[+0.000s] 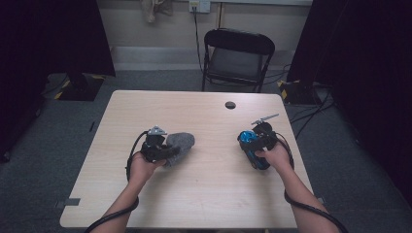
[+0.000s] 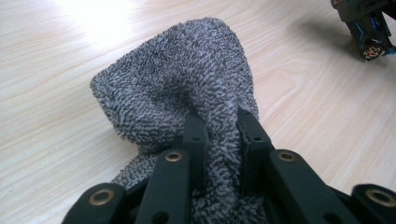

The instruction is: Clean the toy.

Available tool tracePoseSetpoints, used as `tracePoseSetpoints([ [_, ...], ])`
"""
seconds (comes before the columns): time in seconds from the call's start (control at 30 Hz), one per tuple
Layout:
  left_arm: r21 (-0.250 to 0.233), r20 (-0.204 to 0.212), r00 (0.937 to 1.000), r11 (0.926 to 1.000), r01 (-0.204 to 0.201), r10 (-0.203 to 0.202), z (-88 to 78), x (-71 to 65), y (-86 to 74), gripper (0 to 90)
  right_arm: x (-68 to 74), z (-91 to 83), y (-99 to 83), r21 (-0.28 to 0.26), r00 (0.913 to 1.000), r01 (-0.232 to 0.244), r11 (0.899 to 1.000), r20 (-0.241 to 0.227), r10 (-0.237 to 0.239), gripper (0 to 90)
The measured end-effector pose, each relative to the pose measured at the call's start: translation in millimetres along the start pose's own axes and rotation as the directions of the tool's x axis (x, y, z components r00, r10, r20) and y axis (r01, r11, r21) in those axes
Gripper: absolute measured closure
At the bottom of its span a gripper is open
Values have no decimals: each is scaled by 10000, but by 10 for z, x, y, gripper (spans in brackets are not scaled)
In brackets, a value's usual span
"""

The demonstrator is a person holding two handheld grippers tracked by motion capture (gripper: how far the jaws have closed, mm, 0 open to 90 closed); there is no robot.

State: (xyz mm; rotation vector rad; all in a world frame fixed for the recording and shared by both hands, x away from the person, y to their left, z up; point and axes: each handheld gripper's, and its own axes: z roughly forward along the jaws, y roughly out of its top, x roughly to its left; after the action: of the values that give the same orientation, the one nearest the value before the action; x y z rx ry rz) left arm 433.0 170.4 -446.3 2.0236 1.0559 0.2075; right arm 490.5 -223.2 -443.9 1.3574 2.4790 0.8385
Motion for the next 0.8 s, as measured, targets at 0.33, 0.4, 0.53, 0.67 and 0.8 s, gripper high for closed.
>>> tracePoseSetpoints([
  [0.33, -79, -255, 9996, 9999, 135, -137, -72, 143, -45, 766, -115, 14, 6, 232, 9999, 8, 9997, 158, -11, 245],
  [0.4, -155, -361, 9991, 9996, 226, -232, -93, 182, -65, 766, -134, 19, 8, 297, 9997, -19, 9996, 235, 12, 245],
  [0.53, -176, -538, 9978, 9992, 369, -378, -154, 272, -115, 766, -202, 21, 4, 375, 9995, -69, 9993, 317, 58, 245],
  [0.67, -204, -783, 9958, 9987, 469, -484, -199, 355, -166, 766, -295, 15, -26, 388, 9988, -283, 9988, 420, 266, 245],
  [0.8, -164, -1000, 9936, 9986, 504, -518, -219, 429, -232, 765, -373, 36, -71, 247, 9972, -548, 9982, 530, 535, 245],
])
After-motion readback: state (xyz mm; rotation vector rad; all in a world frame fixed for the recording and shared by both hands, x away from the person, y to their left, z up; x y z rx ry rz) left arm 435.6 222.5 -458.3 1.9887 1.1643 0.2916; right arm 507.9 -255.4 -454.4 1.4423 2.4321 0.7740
